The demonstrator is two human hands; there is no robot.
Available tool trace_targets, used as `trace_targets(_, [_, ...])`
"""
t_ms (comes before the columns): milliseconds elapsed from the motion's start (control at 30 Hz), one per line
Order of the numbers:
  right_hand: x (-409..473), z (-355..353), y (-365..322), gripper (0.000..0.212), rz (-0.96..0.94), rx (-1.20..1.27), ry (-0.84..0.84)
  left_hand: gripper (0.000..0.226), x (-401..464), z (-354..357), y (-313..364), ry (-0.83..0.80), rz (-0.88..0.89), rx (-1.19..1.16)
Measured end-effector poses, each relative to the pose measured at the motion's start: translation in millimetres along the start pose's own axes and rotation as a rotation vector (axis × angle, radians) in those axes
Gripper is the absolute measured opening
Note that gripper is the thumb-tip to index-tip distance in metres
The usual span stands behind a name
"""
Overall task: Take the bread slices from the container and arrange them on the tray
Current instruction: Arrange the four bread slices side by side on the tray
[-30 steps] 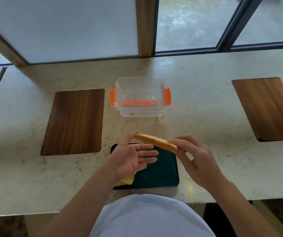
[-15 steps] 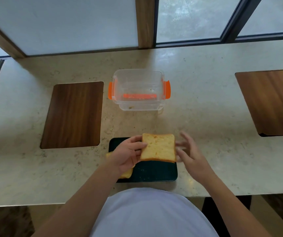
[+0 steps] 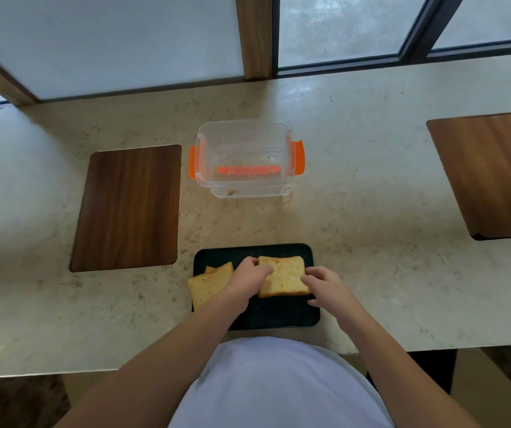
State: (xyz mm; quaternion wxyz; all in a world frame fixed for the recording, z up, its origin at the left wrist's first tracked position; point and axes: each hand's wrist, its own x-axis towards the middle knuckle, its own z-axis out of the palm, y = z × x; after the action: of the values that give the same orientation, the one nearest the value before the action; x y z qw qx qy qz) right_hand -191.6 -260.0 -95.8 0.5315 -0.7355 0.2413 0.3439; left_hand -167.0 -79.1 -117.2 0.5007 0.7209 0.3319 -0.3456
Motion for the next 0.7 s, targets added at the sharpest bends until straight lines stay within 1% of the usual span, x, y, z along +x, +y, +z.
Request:
trace_targets(67, [4.8,-1.5,-5.4,0.046,-0.017,-0.024,0.018,0.063,6.4,1.6,6.2,-0.023,0.003,0.012])
trace_targets(200, [9.3,-7.9,-11.5,0.048,-0.056,-0.091,0.066,0.06,14.8,4.4,15.3,-0.036,0.018,-0.018])
trace_targets(333, [8.6,-9.7,-10.9,0.054,-0.078,-0.198,0.071,0.074,20.0,4.4,16.6,-0.023,-0.007,-0.02])
trace_targets(467, [9.1,-9.5,-7.7,0.058,-0.09,-0.249,0.089,0.076,17.0,0.9,10.3,-0.005,0.024,-0.003])
trace_targets(567, [9.1,-6.4,-6.9,0.058,-0.086,-0.252,0.08,0.068,16.3,3.4,2.3,-0.008,0.0,-0.007])
trace_targets(700, [10.9,-2.7,-10.2,0.059,-0.084,-0.273,0.083,0.044,16.0,7.7,4.5,-0.005,-0.029,-0.027])
